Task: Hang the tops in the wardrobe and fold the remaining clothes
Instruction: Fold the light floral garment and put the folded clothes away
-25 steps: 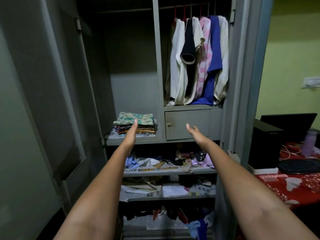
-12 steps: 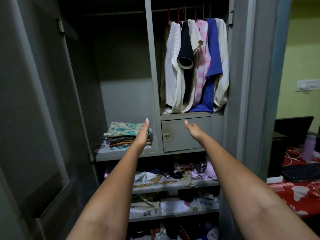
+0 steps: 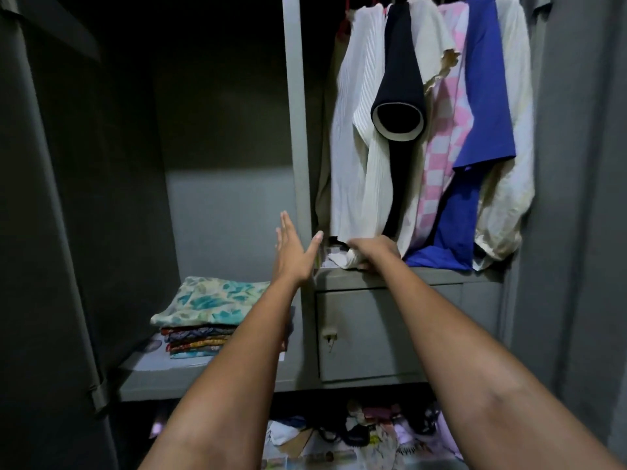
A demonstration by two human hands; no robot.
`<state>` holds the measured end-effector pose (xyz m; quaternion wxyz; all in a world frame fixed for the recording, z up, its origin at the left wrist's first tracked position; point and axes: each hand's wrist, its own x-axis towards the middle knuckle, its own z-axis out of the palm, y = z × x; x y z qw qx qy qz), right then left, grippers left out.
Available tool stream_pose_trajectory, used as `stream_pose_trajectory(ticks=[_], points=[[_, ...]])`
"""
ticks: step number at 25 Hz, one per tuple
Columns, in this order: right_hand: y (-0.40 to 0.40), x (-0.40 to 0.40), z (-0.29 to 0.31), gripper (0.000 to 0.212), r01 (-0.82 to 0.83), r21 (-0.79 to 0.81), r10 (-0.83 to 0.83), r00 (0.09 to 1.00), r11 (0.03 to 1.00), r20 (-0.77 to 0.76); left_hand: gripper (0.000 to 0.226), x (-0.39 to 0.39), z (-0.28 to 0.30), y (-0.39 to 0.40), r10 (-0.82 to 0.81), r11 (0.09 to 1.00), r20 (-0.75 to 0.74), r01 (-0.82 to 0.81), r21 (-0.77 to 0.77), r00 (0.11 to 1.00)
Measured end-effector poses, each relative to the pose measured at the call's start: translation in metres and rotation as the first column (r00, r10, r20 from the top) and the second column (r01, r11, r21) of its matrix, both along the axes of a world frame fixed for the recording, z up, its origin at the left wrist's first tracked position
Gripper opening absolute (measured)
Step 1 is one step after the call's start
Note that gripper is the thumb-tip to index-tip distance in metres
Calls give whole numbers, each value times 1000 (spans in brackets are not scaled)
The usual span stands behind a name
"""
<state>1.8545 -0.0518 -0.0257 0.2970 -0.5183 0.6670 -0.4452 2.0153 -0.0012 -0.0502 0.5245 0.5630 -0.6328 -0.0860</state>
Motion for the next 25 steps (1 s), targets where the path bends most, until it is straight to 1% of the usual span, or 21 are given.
stream_pose_trajectory(ticks=[2, 3, 4, 5, 6, 8, 9, 11, 12, 13, 14, 15, 16, 17, 18, 20, 21, 22, 23, 24, 25], points=[[-39, 19, 9, 36, -70, 28, 67, 994, 997, 86, 90, -3, 0, -34, 55, 990, -30, -58, -126, 998], [-55, 25, 11, 28, -94, -6, 94, 981, 996, 168, 86, -5, 0, -43, 79, 978, -38, -85, -190, 996], [-70, 32, 13, 22, -113, -65, 126, 953, 992, 274, 81, -5, -2, -49, 108, 964, -38, -114, -239, 993], [-84, 36, 12, 22, -112, -120, 148, 922, 986, 357, 77, -6, -5, -52, 141, 951, -27, -143, -275, 990], [-95, 41, 10, 27, -115, -144, 163, 906, 983, 391, 74, -6, -8, -55, 168, 938, -12, -163, -306, 986], [-105, 45, 3, 42, -166, -110, 195, 912, 980, 360, 72, -5, -10, -58, 178, 925, 11, -163, -343, 984], [-105, 46, 0, 40, -185, -60, 195, 923, 981, 333, 72, -5, -10, -58, 172, 923, 13, -156, -351, 985], [-91, 42, -1, 26, -224, 36, 203, 933, 974, 296, 72, -4, -10, -58, 161, 919, 26, -140, -369, 987], [-80, 37, 0, 25, -231, 63, 206, 939, 971, 276, 73, -5, -10, -57, 170, 911, 40, -141, -388, 985], [-66, 29, 2, 25, -221, 75, 196, 949, 972, 248, 75, -5, -10, -56, 191, 901, 52, -154, -407, 980], [-53, 20, 6, 26, -178, 50, 165, 966, 983, 200, 77, -6, -10, -55, 227, 888, 60, -181, -422, 972], [-39, 11, 9, 26, -73, -23, 75, 994, 997, 85, 80, -7, -10, -53, 270, 877, 61, -220, -427, 961], [-23, 0, 10, 27, 67, -122, -74, 996, 990, -53, 83, -9, -10, -50, 306, 869, 50, -258, -422, 951], [-8, -12, 9, 28, 198, -238, -239, 958, 951, -157, 86, -13, -11, -46, 339, 863, 36, -296, -409, 940], [5, -25, 7, 30, 296, -338, -377, 904, 893, -202, 88, -17, -12, -43, 370, 859, 36, -327, -395, 928], [21, -57, -5, 32, 407, -489, -564, 794, 771, -229, 91, -29, -17, -36, 414, 854, 124, -337, -397, 902], [22, -76, -12, 32, 418, -539, -616, 745, 731, -258, 91, -34, -20, -34, 416, 855, 201, -306, -418, 887], [21, -92, -17, 33, 401, -530, -614, 722, 747, -318, 91, -40, -24, -32, 403, 860, 280, -255, -442, 871], [16, -107, -20, 34, 360, -469, -560, 720, 806, -410, 89, -45, -28, -32, 381, 864, 360, -190, -466, 851], [12, -118, -23, 36, 296, -349, -448, 717, 889, -534, 87, -50, -32, -34, 367, 863, 443, -121, -491, 818], [8, -124, -24, 40, 231, -195, -301, 693, 953, -655, 83, -56, -36, -36, 365, 858, 517, -64, -510, 774]])
